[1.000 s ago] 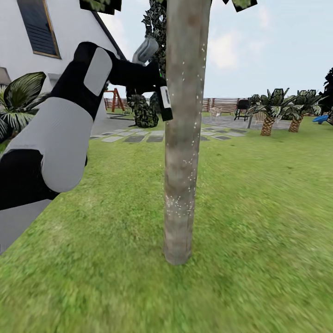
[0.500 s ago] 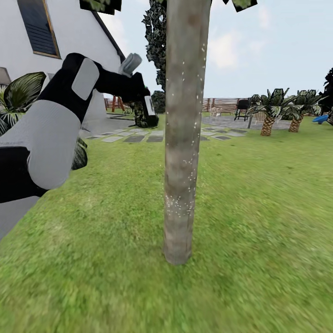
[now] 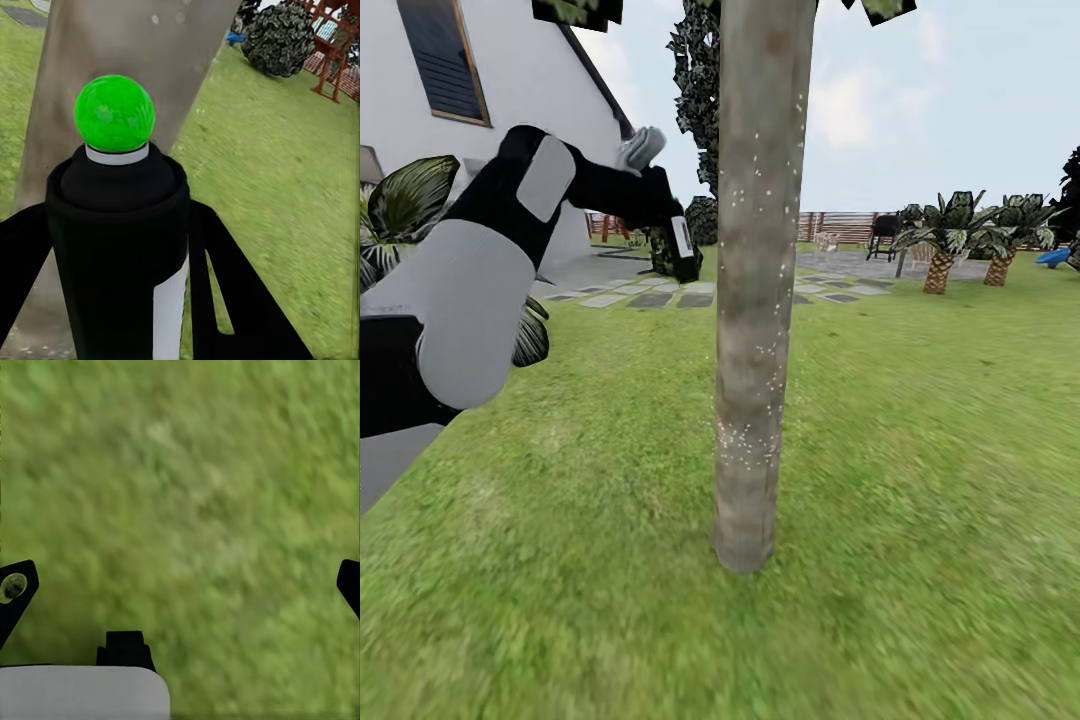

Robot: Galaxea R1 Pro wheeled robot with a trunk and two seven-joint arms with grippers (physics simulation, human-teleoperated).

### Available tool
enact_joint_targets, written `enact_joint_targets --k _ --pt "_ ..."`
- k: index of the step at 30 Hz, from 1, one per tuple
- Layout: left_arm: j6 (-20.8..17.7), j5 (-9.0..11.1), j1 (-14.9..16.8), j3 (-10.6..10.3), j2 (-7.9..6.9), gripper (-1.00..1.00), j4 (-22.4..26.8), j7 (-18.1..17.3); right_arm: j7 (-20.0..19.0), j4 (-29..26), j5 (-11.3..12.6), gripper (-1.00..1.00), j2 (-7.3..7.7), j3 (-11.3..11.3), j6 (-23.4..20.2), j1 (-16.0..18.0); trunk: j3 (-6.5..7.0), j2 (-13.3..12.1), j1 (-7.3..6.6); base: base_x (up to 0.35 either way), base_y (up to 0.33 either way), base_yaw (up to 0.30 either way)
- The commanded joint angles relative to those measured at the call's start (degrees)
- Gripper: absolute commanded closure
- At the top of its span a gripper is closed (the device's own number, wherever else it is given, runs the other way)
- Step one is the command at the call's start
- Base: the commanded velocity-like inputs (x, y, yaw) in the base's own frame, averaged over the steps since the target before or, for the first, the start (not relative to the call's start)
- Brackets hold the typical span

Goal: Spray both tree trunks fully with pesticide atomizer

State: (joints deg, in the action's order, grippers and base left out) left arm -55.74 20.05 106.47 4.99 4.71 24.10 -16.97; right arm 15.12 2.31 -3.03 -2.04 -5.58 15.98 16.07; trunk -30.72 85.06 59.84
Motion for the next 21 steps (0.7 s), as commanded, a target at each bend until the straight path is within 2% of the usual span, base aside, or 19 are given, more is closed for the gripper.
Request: enact_joint_targets --k 1,4,5,7,10,13,14,21 --pt "-0.2 -0.5 0.1 0.5 0.15 1.0 -1.1 -0.4 0.4 0.2 -0.3 -1.0 -0.02 -0.4 0.2 0.1 -0.06 0.0 0.0 0.0 0.0 0.0" --pt "2.1 -0.5 0.1 0.3 1.08 1.0 -7.7 -0.4 0.4 0.2 -0.3 -1.0 -0.04 -0.4 0.2 0.1 -0.06 0.0 0.0 0.0 0.0 0.0" --pt "4.0 -0.5 0.1 0.2 2.31 1.0 -10.7 -0.4 0.4 0.2 -0.3 -1.0 -0.05 -0.4 0.2 0.1 -0.06 0.0 0.0 0.0 0.0 0.0" --pt "7.7 -0.5 0.1 0.2 3.75 1.0 -15.5 -0.4 0.4 0.2 -0.3 -1.0 -0.03 -0.4 0.2 0.1 -0.06 0.0 0.0 0.0 0.0 0.0" --pt "12.6 -0.6 0.0 0.1 4.42 1.0 -21.4 -0.4 0.4 0.2 -0.3 -1.0 -0.03 -0.4 0.2 0.1 -0.06 0.0 0.0 0.0 0.0 0.0" --pt "13.4 -0.5 -0.1 0.1 4.65 1.0 -22.0 -0.6 0.4 0.2 -0.3 -1.0 -0.05 -0.4 0.2 0.1 -0.06 0.0 0.0 0.0 0.0 0.0" --pt "13.5 -0.5 -0.1 0.0 5.29 1.0 -22.1 -0.7 0.4 0.2 -0.3 -1.0 -0.04 -0.4 0.2 0.1 -0.06 0.0 0.0 0.0 0.0 0.0" --pt "13.8 -0.5 -0.2 0.1 5.29 1.0 -22.3 -0.9 0.4 0.2 -0.3 -1.0 0.0 -0.4 0.2 0.1 -0.06 0.0 0.0 0.0 0.0 0.0"
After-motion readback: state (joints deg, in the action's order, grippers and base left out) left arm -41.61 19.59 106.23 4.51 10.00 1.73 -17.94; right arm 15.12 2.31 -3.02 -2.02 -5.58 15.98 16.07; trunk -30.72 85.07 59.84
